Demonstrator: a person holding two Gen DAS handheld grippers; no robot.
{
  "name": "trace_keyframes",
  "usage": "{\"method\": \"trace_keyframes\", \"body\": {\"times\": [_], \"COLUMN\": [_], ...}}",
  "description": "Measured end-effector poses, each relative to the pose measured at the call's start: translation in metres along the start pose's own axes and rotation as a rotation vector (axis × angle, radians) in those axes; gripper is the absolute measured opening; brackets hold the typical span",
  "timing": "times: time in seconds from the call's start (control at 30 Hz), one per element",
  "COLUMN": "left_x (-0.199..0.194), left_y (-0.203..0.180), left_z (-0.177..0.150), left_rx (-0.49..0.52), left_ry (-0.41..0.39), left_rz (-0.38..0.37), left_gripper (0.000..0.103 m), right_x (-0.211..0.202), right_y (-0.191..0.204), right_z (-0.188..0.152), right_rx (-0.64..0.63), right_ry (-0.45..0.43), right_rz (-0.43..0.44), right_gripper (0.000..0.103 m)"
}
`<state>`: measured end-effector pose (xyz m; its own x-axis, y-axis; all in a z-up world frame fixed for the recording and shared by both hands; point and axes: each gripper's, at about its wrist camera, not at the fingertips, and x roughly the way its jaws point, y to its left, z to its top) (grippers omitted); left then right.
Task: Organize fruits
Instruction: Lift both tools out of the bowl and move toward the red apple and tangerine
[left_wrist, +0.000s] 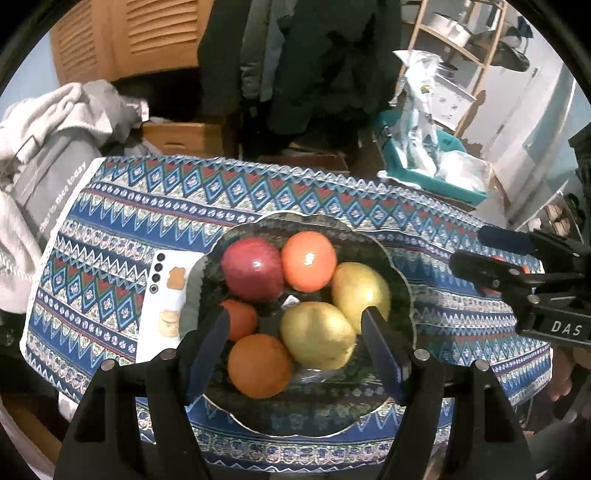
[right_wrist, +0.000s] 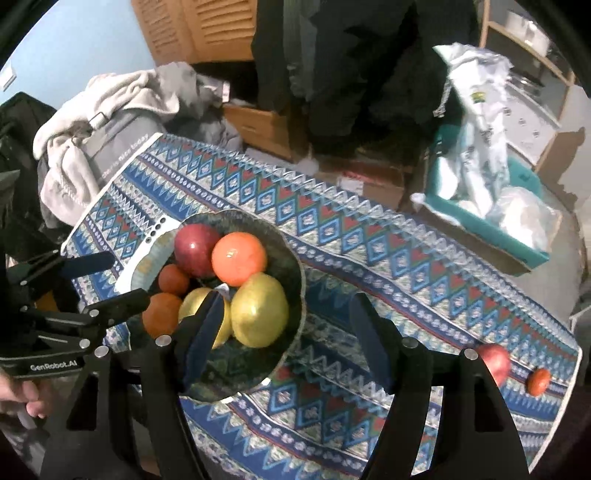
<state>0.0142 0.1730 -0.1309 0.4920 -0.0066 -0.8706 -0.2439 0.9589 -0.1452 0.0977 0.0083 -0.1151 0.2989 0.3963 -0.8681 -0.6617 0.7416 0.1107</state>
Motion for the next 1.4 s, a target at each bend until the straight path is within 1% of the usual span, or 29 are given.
{"method": "trace_keyframes", "body": {"times": [0.23,0.5,0.6,0.8,0.93,1.03,1.13,1.4], "left_x": [-0.009,-0.019,-0.022,-0.027,-0.033,-0.036,-0.037,-0.029], "left_y": [-0.022,-0.053,-0.064,-0.087,-0.106,-0.122,-0.138,-0.180], "left_z": [0.002,0.000,-0.002,-0.003,-0.003,-0.003,-0.003,-0.006], "left_rx": [0.028,0.086,0.107,0.147,0.174,0.202,0.227,0.296], "left_ry": [-0.018,-0.035,-0.038,-0.047,-0.055,-0.063,-0.065,-0.046], "left_rz": [-0.028,-0.052,-0.060,-0.070,-0.082,-0.088,-0.095,-0.102], "left_gripper": [0.076,0.077,0.077,0.077,0.077,0.080,0.080,0.080], "right_x": [-0.033,-0.069,-0.082,-0.101,-0.116,-0.126,-0.135,-0.148], "right_y": [-0.022,-0.046,-0.055,-0.073,-0.086,-0.097,-0.109,-0.148], "right_z": [-0.017,-0.035,-0.043,-0.058,-0.069,-0.078,-0.086,-0.109], "right_rx": [0.036,0.100,0.116,0.139,0.151,0.155,0.168,0.227], "right_ry": [-0.040,-0.077,-0.094,-0.116,-0.135,-0.144,-0.152,-0.143], "right_rz": [-0.045,-0.048,-0.067,-0.083,-0.108,-0.130,-0.151,-0.193], "right_gripper": [0.072,0.072,0.075,0.075,0.075,0.075,0.075,0.075]}}
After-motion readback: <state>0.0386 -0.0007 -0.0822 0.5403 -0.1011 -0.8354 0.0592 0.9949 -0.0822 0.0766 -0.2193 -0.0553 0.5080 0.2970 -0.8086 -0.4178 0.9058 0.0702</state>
